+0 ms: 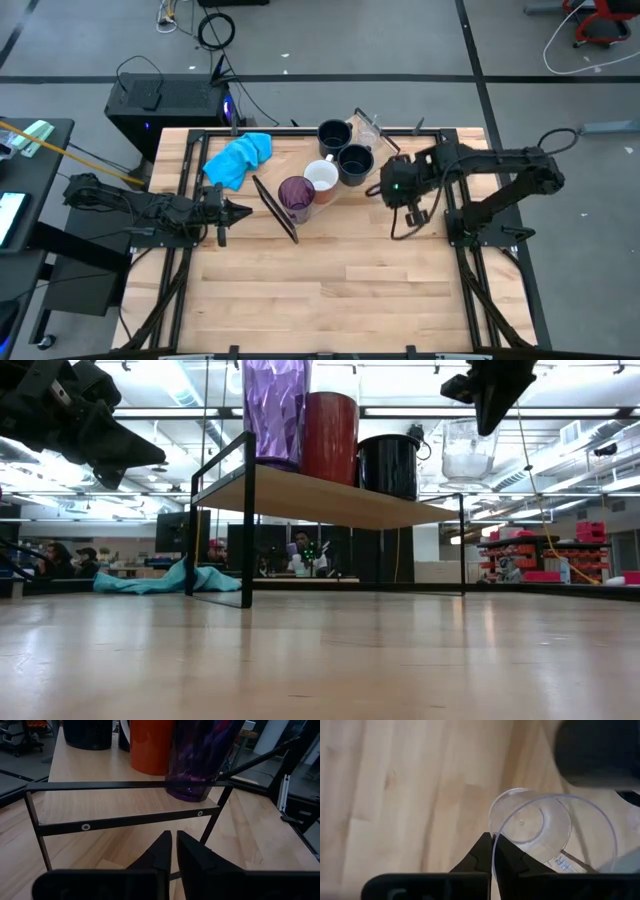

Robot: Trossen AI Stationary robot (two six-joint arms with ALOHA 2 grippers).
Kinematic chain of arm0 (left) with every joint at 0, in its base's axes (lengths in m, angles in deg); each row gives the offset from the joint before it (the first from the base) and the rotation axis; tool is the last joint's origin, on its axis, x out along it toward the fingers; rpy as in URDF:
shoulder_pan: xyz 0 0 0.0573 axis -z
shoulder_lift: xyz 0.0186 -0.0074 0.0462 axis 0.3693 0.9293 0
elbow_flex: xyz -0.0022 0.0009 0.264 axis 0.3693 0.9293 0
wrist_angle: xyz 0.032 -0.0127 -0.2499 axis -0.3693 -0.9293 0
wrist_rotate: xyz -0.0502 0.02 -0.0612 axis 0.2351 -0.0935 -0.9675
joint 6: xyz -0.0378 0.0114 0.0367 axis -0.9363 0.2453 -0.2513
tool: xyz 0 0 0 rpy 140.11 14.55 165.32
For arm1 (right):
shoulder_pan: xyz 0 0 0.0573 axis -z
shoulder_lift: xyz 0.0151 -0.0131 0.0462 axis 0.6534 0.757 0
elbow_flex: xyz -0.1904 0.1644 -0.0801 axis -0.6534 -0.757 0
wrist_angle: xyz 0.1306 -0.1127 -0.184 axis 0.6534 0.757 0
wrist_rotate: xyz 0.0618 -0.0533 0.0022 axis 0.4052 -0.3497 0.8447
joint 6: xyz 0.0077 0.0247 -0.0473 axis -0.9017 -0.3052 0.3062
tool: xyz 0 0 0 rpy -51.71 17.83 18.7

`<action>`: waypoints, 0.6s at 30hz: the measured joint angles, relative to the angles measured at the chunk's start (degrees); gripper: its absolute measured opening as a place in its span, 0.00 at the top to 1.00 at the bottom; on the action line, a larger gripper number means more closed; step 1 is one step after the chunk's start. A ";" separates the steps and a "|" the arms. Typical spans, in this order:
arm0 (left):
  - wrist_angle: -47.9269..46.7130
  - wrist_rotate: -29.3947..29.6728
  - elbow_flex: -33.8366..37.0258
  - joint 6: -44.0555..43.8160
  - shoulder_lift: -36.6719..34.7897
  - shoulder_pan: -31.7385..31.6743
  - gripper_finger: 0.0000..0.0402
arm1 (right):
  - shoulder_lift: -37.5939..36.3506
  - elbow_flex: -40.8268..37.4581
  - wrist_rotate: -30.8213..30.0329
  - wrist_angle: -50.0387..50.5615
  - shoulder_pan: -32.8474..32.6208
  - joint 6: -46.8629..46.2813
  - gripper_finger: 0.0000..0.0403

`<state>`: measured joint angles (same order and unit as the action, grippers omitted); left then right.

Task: Stack small to large cups/mugs on shelf
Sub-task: Put the transparent mug on the shelf aligned with the other transparent mug

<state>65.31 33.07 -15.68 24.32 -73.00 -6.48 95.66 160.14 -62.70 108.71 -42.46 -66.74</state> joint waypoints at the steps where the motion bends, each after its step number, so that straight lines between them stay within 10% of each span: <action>1: 0.00 0.01 0.00 0.00 -0.02 -0.01 0.92 | -0.27 0.00 -0.01 0.26 1.13 1.23 0.97; 18: 0.00 0.02 0.00 0.02 -0.01 -0.01 0.90 | -0.93 0.00 -2.35 -4.03 19.47 20.70 0.97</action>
<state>65.31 33.09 -15.68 24.34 -73.01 -6.49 94.73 160.14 -65.05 104.69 -22.98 -46.04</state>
